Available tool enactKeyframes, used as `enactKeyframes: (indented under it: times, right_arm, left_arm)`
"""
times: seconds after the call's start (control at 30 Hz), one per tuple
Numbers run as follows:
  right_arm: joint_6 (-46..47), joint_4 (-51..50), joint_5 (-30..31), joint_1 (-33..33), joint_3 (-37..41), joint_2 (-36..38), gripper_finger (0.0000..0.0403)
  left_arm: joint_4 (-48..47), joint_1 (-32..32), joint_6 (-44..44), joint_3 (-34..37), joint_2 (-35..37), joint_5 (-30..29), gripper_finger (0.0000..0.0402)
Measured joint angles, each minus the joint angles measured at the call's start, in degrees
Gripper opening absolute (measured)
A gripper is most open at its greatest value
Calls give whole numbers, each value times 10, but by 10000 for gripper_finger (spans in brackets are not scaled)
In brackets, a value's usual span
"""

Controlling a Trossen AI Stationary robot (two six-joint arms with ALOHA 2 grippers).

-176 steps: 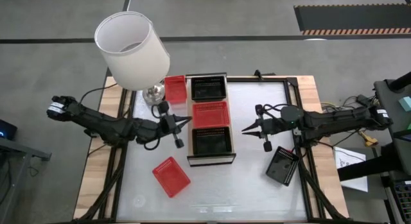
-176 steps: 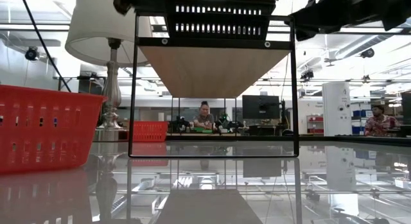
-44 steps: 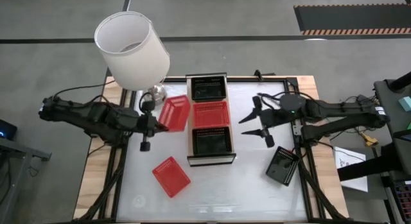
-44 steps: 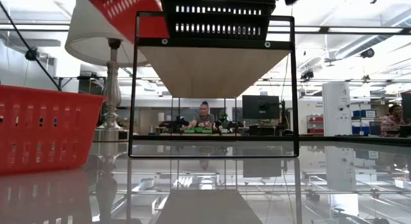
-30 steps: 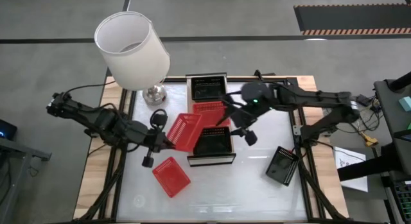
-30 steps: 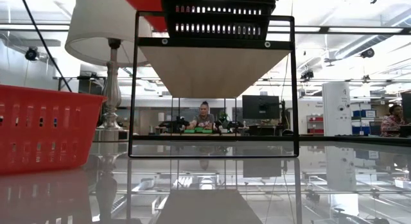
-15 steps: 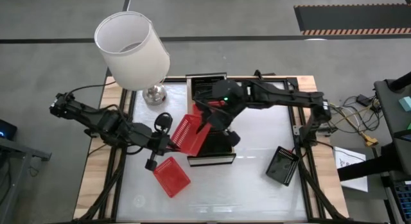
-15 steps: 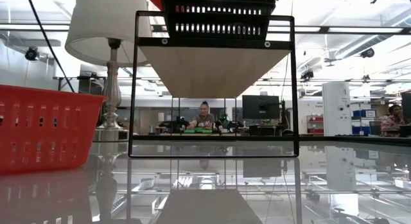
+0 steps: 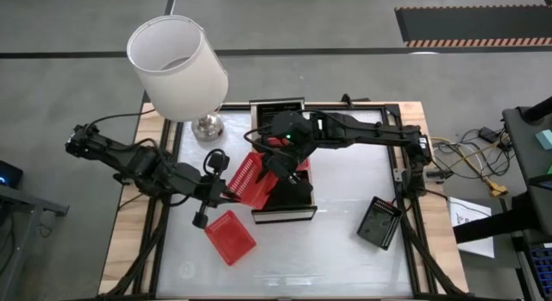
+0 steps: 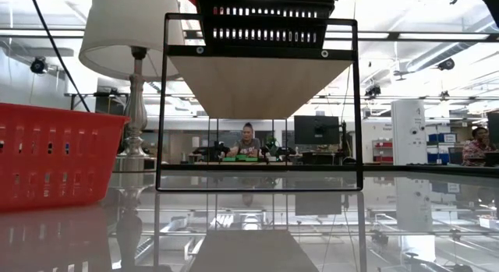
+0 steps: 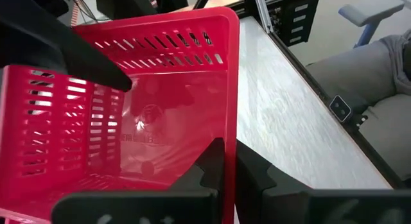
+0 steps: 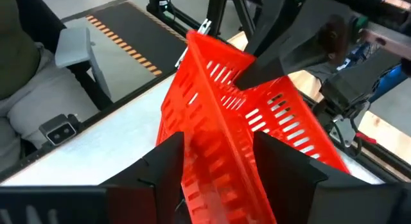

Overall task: Stack baskets on shelf by color
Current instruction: Stack the red bin on the red bin on the shelf

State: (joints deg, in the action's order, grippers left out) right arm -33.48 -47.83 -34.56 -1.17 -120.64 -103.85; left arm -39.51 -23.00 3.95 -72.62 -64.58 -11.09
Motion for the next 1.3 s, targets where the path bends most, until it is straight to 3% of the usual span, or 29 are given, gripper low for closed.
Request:
enactKeyframes:
  times: [0.13,0.43,0.83,1.07,1.3]
  right_arm:
    - [-37,0,-3,0,2,0,140]
    - [-95,-15,-6,1,3,1,16]
    - [-86,-29,7,0,-1,9,12]
    - [-81,-49,111,2,-1,22,12]
    - [-38,-74,194,1,-1,31,12]
  left_arm:
    - [0,0,0,0,1,0,0]
    - [0,0,24,0,2,-21,9]
    - [38,0,109,0,7,-69,124]
    - [67,1,205,0,16,-94,139]
    - [82,1,256,1,29,-191,140]
